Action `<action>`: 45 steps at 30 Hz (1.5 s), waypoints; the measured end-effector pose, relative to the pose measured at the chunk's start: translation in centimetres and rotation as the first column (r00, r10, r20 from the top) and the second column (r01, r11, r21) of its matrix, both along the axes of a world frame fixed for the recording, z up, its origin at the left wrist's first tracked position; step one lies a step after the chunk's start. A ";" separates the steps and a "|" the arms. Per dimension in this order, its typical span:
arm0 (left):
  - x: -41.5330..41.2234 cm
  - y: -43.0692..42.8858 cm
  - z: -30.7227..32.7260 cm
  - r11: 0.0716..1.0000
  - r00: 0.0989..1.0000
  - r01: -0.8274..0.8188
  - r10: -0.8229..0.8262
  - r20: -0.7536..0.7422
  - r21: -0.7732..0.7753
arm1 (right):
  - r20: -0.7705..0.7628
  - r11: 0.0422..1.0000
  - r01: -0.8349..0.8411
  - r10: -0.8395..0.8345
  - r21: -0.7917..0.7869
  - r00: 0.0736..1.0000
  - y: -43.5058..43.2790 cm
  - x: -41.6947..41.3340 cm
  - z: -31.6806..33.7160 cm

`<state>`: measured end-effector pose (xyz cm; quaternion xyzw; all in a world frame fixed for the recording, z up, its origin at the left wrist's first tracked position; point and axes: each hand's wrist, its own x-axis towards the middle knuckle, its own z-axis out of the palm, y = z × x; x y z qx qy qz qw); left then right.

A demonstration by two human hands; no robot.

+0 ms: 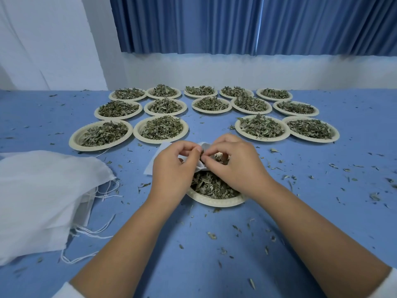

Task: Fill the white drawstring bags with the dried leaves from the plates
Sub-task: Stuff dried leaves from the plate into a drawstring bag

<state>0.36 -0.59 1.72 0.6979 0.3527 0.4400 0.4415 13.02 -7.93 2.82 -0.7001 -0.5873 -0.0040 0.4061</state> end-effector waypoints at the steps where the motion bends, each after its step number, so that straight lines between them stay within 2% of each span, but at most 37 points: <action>1: 0.0 0.1 -0.1 1.000 1.000 -0.021 0.021 0.001 0.012 | 0.044 1.000 -0.004 0.005 -0.006 0.999 0.0 0.1 0.0; 6: 0.0 0.4 -0.5 0.998 0.997 -0.040 0.043 -0.060 0.058 | 0.152 0.974 -0.042 0.077 -0.221 0.985 -0.3 0.3 0.1; 8: 0.0 0.5 -0.7 0.995 0.994 -0.068 0.074 -0.084 0.072 | 0.170 0.967 -0.041 0.086 -0.251 0.982 -0.3 0.5 0.4; 11: -0.2 1.0 -0.8 0.988 0.987 -0.143 0.146 -0.060 0.055 | 0.193 0.964 -0.002 0.055 -0.267 0.980 -0.7 1.4 1.5; 16: -0.3 1.3 -0.7 0.982 0.982 -0.184 0.185 -0.027 0.040 | 0.257 0.882 0.033 0.101 -0.470 0.961 -1.2 1.5 1.6; 22: -0.4 1.3 -0.6 0.977 0.977 -0.211 0.211 0.007 0.015 | 0.318 0.906 0.053 0.093 -0.419 0.943 -0.4 0.9 0.8; 26: -0.4 1.3 -0.6 0.978 0.978 -0.207 0.207 0.017 0.017 | 0.215 0.932 0.018 0.064 -0.362 0.974 -0.6 0.9 0.8; 29: -0.4 1.3 -0.5 0.978 0.978 -0.206 0.205 0.021 0.019 | 0.050 0.964 -0.006 0.020 -0.266 0.999 -0.8 1.4 1.2; 33: -0.6 1.4 -0.4 0.980 0.980 -0.199 0.199 0.033 0.012 | -0.167 0.994 -0.032 0.014 -0.102 0.986 -0.9 2.1 1.7; 37: -0.5 1.1 -0.3 0.987 0.987 -0.162 0.162 0.017 -0.002 | -0.477 0.997 -0.035 0.066 0.074 0.876 -1.0 2.1 2.4; 40: -0.2 0.5 -0.2 0.996 0.996 -0.087 0.087 0.003 -0.027 | -0.641 0.995 -0.076 0.102 0.068 0.761 -0.8 1.6 2.3; 42: 0.0 0.2 -0.1 0.997 0.998 -0.060 0.061 0.015 -0.055 | -0.628 0.993 -0.108 0.108 0.038 0.771 -0.6 1.2 1.9; 45: 0.0 0.0 0.0 0.996 0.997 -0.049 0.053 0.049 -0.072 | -0.425 0.999 -0.047 0.048 0.014 0.904 -0.3 0.7 1.1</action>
